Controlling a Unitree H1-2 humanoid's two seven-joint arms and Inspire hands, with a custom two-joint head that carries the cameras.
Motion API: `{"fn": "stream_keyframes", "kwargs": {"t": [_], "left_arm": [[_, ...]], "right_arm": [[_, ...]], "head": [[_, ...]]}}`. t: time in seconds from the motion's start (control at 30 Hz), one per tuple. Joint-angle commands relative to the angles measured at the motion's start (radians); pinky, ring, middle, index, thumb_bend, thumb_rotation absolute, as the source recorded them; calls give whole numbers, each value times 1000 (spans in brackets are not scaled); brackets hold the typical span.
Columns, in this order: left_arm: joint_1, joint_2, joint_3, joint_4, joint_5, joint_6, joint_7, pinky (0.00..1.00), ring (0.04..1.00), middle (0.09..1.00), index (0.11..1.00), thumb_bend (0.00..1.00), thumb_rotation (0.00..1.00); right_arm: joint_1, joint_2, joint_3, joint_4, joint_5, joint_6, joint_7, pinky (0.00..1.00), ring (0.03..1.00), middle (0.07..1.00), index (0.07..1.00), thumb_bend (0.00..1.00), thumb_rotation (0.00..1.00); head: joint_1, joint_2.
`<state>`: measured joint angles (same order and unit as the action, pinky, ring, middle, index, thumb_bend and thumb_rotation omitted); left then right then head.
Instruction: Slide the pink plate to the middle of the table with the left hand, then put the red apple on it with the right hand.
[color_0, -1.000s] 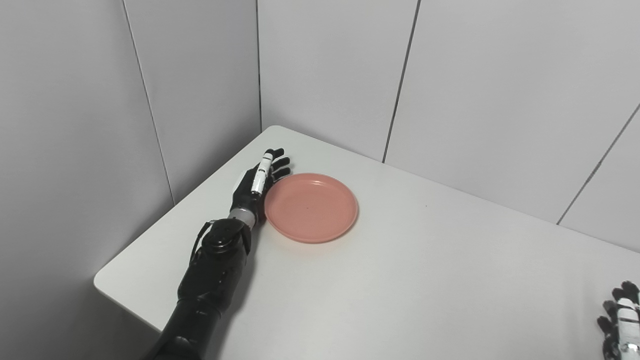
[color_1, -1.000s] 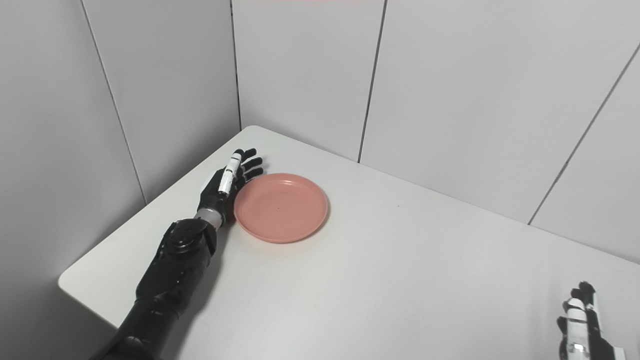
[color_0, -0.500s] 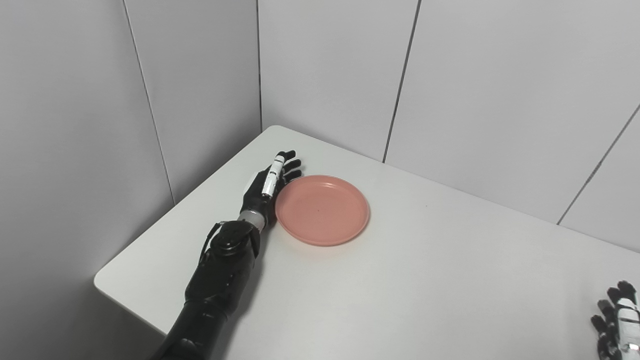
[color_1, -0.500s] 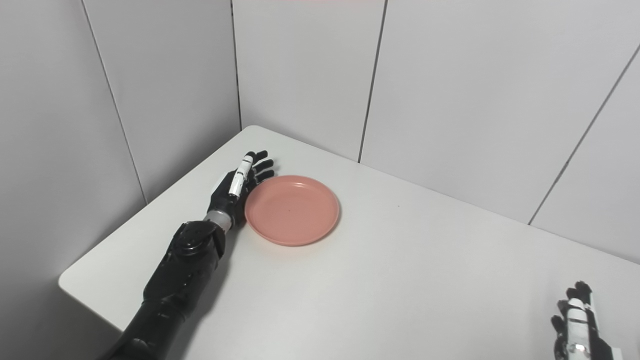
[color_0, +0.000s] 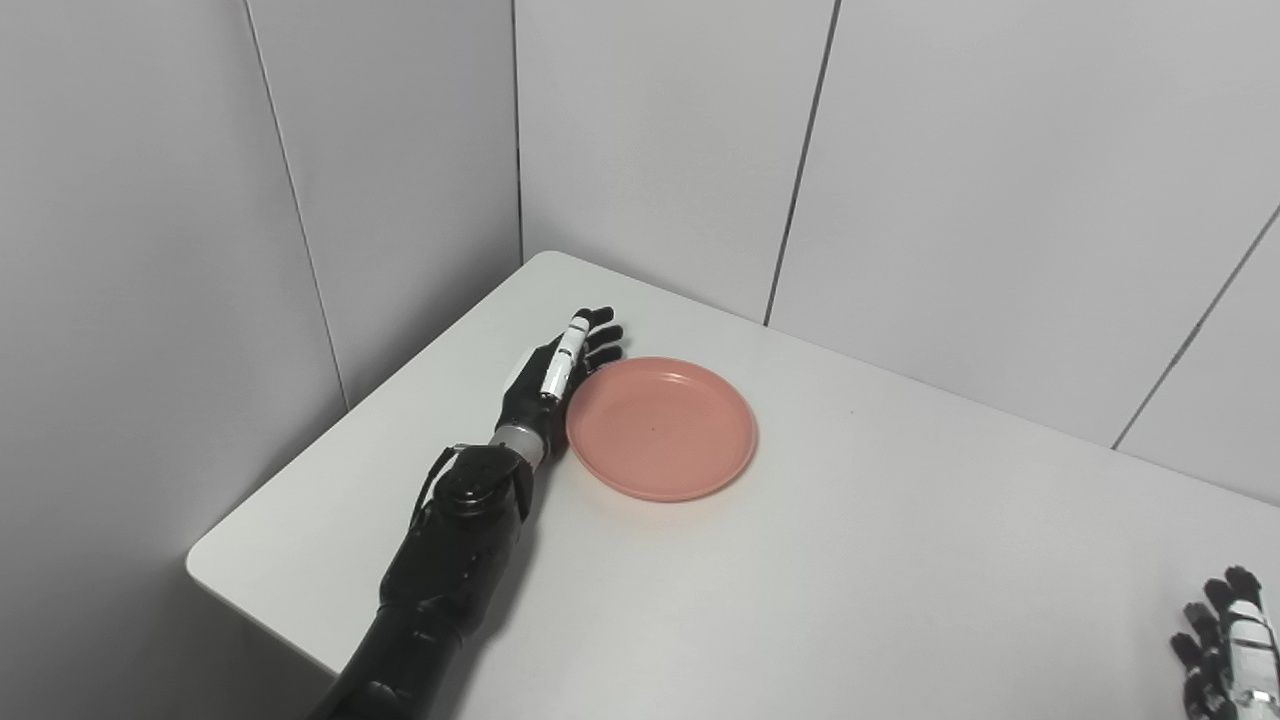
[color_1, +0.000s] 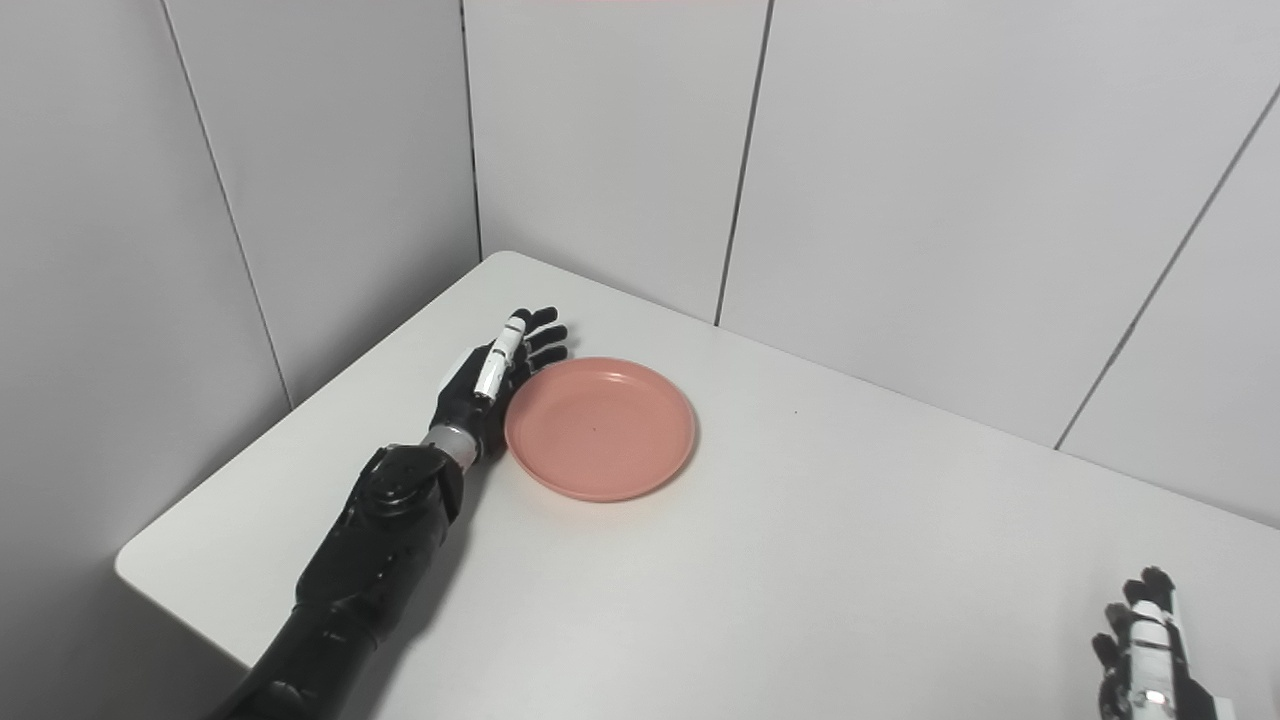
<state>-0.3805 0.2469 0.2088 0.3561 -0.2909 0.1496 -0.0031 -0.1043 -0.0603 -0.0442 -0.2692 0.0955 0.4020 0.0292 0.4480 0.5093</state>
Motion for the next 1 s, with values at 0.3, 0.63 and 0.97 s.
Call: {"fn": "stream_keyframes", "kwargs": {"t": [0.3,0.63,0.97], "left_arm": [[-21,-31,-50,-17,26,37,-39,868,866,870,850,329,1000],[-27,-33,-90,4,56,25,-63,854,857,864,847,340,1000],[-26,-35,-134,8,80,15,-90,833,852,859,843,352,1000]], "right_arm": [[-32,0,-5,2,2,-63,1,1000,1000,1000,1000,19,1000],[-32,9,-8,9,4,-71,-4,1000,982,991,999,46,1000],[-31,-4,-7,45,11,-121,16,1000,984,991,1000,70,1000]], "head": [[-20,14],[-36,28],[-63,39]]}}
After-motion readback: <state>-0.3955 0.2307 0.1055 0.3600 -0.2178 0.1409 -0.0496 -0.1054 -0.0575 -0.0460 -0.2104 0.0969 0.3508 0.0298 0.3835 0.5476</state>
